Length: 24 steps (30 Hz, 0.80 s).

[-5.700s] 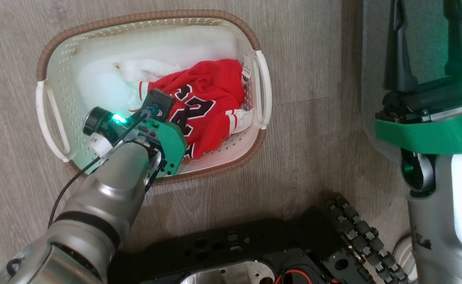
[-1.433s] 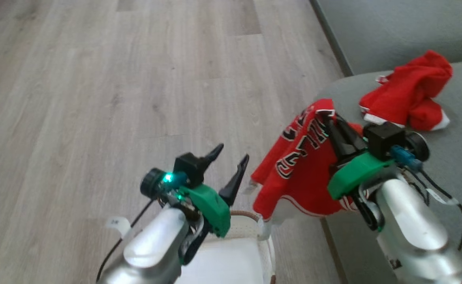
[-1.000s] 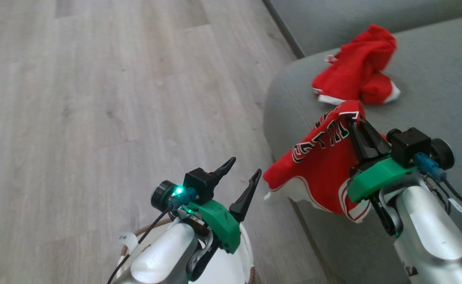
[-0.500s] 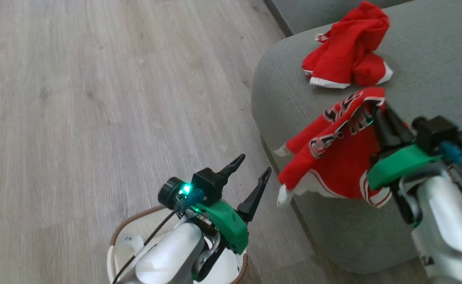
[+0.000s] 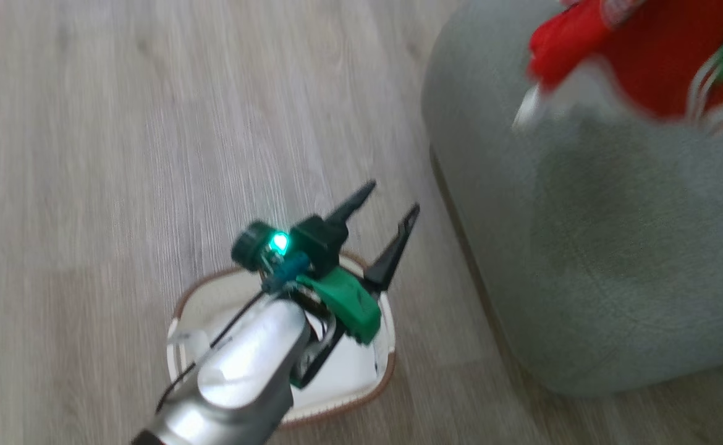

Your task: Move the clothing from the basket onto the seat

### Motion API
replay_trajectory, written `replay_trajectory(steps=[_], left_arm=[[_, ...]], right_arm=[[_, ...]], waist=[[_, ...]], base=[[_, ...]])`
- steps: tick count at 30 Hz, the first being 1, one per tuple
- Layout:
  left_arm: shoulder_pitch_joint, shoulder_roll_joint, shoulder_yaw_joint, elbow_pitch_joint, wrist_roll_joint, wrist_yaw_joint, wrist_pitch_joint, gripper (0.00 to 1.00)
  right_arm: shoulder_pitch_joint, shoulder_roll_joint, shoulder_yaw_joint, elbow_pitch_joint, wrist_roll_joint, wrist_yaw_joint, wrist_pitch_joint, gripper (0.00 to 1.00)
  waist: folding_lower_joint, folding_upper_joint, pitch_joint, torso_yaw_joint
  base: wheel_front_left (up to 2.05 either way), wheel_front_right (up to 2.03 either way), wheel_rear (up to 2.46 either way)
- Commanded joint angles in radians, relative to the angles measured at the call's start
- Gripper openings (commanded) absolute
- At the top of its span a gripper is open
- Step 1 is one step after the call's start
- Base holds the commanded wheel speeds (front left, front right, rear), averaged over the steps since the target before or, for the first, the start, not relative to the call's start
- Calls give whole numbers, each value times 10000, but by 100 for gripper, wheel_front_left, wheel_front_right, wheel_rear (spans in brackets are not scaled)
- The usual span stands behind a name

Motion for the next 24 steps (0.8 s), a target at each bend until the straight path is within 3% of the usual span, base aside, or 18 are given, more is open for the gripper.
replay_trajectory(steps=[1, 8, 13, 19, 24], left_arm=[[-610, 210, 372, -410, 120, 104, -118, 100], [-1343, 572, 464, -1047, 440, 236, 41, 100], [-1640, 843, 536, -1489, 573, 349, 229, 100], [-1825, 969, 515, -1842, 681, 440, 375, 100], [-1846, 1073, 425, -2021, 744, 491, 513, 100]], right_arm=[[-947, -369, -83, -13, -11, -4, 50, 0], [-3451, -1399, -575, 1593, -723, -4, -71, 0], [-4573, -1771, -1613, 2396, -1580, -4, -498, 0], [-4716, -1849, -3101, 3339, -2692, -4, -761, 0], [-4088, -1468, -4368, 4279, -3769, -4, -880, 0]], waist=[[0, 0, 943, 335], [0, 0, 2445, 849], [0, 0, 3266, 1128], [0, 0, 3910, 1340], [0, 0, 4379, 1410]], base=[[0, 0, 0], [0, 0, 0], [0, 0, 0], [0, 0, 0], [0, 0, 0]])
